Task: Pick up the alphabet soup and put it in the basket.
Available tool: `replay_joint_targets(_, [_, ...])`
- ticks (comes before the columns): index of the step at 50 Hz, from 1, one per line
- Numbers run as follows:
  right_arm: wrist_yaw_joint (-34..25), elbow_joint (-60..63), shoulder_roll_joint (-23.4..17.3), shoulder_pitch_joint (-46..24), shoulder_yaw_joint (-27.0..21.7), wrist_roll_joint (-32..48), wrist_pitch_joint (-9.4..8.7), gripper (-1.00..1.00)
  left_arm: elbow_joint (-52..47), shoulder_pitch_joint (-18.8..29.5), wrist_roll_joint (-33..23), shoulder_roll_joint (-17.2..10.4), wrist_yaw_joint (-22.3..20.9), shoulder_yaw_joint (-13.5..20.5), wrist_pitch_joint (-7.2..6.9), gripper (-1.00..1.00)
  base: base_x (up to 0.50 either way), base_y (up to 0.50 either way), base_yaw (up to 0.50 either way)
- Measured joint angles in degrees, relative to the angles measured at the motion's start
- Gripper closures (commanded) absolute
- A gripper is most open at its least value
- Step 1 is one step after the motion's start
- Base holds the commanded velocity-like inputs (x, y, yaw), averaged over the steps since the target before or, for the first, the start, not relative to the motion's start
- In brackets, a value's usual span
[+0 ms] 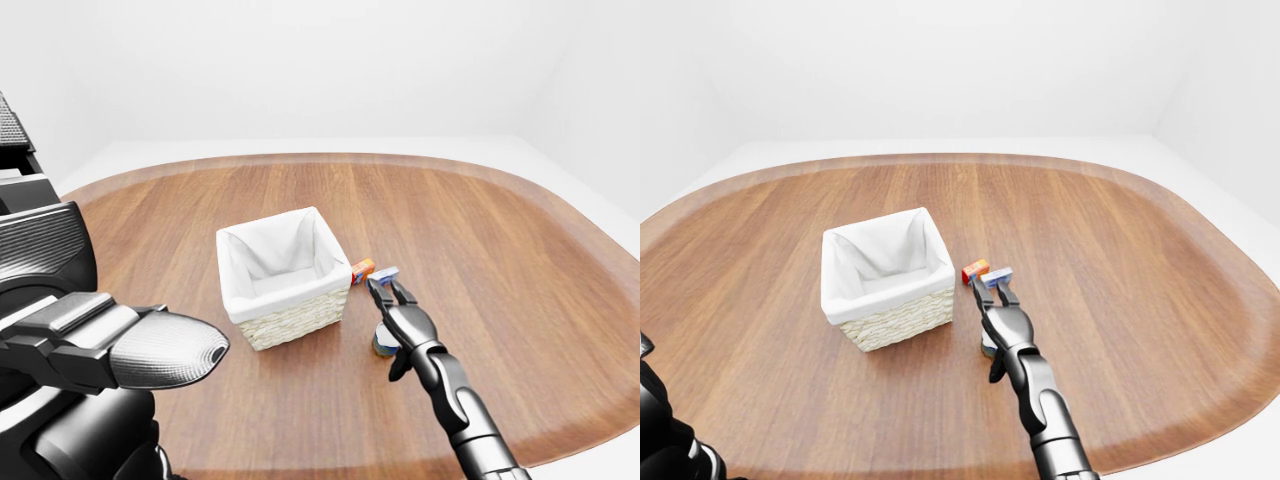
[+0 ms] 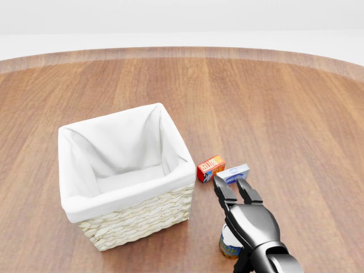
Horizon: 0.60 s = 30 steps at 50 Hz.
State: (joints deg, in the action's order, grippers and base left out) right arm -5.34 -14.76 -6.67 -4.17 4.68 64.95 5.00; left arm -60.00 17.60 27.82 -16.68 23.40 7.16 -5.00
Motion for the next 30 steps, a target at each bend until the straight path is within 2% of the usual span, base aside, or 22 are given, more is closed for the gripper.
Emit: replay_joint_targets(30, [4.56,-10.01,0.17,-2.52,1.07,-1.65,0.0,-1.0,0.0,-0.55,0.4,-0.64,0.7,-0.83,0.0,-1.0,0.0,0.0,0.0])
